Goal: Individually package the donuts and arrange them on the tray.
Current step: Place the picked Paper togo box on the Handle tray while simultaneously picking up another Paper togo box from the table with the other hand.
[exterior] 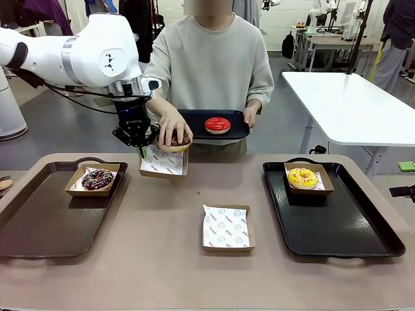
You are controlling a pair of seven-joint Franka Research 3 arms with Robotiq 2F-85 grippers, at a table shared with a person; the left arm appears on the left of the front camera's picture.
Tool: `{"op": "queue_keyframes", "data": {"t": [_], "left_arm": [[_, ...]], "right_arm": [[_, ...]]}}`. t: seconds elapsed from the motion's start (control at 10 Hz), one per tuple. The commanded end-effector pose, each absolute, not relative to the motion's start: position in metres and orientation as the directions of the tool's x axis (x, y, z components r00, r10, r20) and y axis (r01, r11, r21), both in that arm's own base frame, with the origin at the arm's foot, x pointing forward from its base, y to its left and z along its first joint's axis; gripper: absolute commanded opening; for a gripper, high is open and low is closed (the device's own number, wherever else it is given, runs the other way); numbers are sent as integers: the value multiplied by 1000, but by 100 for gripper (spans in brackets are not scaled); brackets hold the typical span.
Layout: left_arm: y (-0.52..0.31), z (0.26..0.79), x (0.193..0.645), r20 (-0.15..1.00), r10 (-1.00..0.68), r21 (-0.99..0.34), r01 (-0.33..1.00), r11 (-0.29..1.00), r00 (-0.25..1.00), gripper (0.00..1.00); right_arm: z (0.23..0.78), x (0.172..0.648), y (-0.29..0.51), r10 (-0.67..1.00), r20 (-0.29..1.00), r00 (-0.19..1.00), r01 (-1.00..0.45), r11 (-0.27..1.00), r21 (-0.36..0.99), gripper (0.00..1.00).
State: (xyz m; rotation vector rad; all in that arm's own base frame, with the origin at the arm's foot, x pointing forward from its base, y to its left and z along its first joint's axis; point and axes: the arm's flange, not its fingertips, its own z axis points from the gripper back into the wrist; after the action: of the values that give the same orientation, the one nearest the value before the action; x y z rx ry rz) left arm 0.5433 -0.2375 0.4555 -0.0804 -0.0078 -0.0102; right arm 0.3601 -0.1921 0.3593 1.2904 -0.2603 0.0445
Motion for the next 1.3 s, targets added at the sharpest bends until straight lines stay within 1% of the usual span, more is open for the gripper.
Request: {"op": "queue_keyframes", "data": {"t": [0.0,1.2], "left_arm": [[-237,456,544,8,-9,-80,9,997,1000,0],[-237,456,544,8,-9,-80,9,997,1000,0]], "right_arm": [[359,357,-190,-118,216,969,-177,276,945,100],[359,357,-190,-118,216,969,-177,276,945,100]]}}
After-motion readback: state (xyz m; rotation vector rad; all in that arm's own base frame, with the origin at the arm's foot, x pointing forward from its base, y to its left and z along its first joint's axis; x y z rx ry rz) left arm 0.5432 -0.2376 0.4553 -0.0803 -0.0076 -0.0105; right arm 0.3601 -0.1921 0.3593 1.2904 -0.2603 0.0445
